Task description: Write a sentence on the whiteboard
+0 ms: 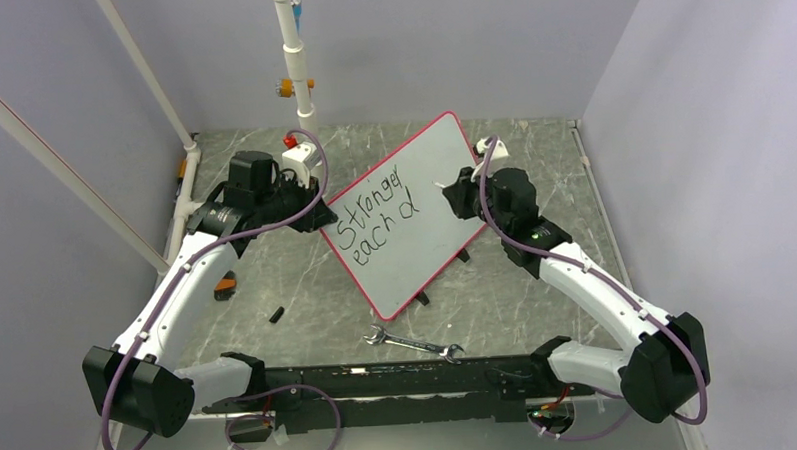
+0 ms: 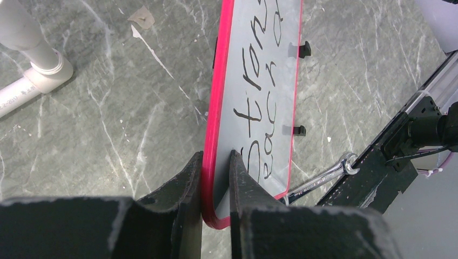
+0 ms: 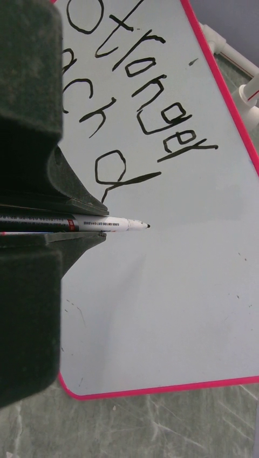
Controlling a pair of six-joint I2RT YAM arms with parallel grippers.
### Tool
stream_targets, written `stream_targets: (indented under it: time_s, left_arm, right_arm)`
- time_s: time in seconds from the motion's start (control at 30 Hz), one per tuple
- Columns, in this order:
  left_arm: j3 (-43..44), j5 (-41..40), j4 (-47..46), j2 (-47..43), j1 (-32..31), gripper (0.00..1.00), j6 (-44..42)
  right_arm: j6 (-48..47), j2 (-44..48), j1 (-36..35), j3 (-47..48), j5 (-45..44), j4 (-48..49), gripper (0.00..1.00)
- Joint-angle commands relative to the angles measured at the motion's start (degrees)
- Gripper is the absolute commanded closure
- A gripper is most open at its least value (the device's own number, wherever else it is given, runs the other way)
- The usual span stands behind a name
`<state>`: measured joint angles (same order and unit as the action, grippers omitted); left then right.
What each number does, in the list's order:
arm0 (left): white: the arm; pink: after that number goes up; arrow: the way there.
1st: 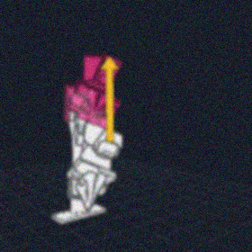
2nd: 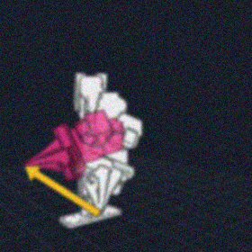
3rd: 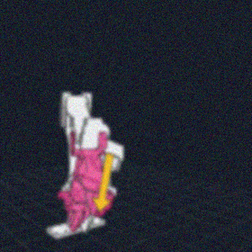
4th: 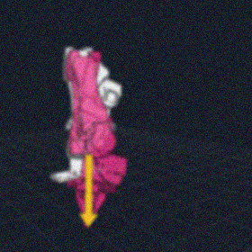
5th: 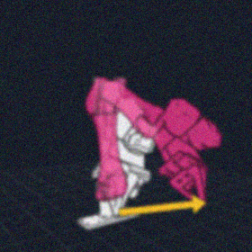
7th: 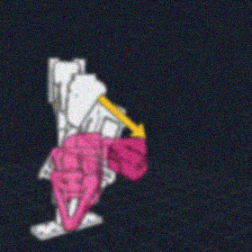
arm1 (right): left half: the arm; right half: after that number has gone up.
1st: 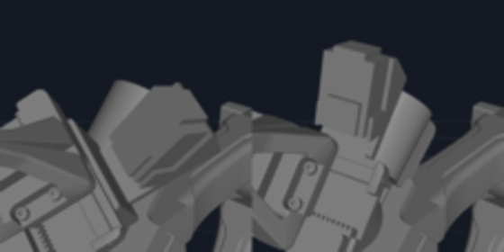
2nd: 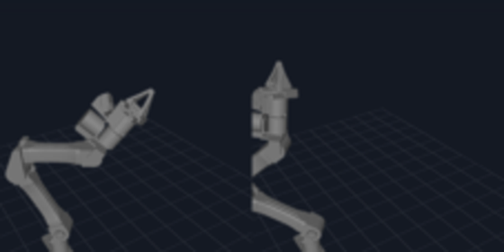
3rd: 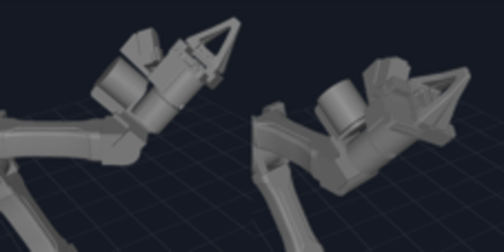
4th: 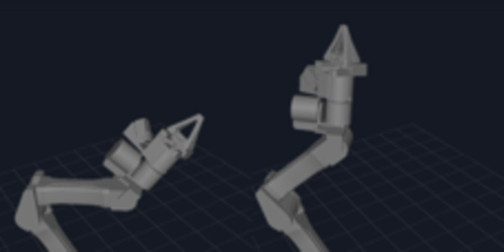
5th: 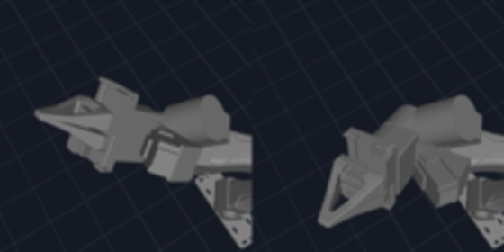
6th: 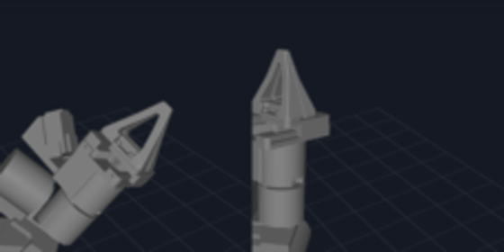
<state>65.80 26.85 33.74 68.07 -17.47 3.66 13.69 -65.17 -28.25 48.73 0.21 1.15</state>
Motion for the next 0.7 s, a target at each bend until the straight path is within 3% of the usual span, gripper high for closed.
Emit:
stream_targets:
  time_s: [0.0, 0.67]
  left_arm:
    - [0.4, -9.4, -1.9, -0.6, 0.5, 1.00, -6.6]
    - [0.4, -8.2, -2.0, -0.4, 0.4, 1.00, -6.4]
  right_arm:
    - [-0.3, 1.4, 1.1, -0.5, 1.9, 3.8, 1.00]
    - [0.6, -0.1, 2.4, -2.2, 8.1, 7.2, 1.00]
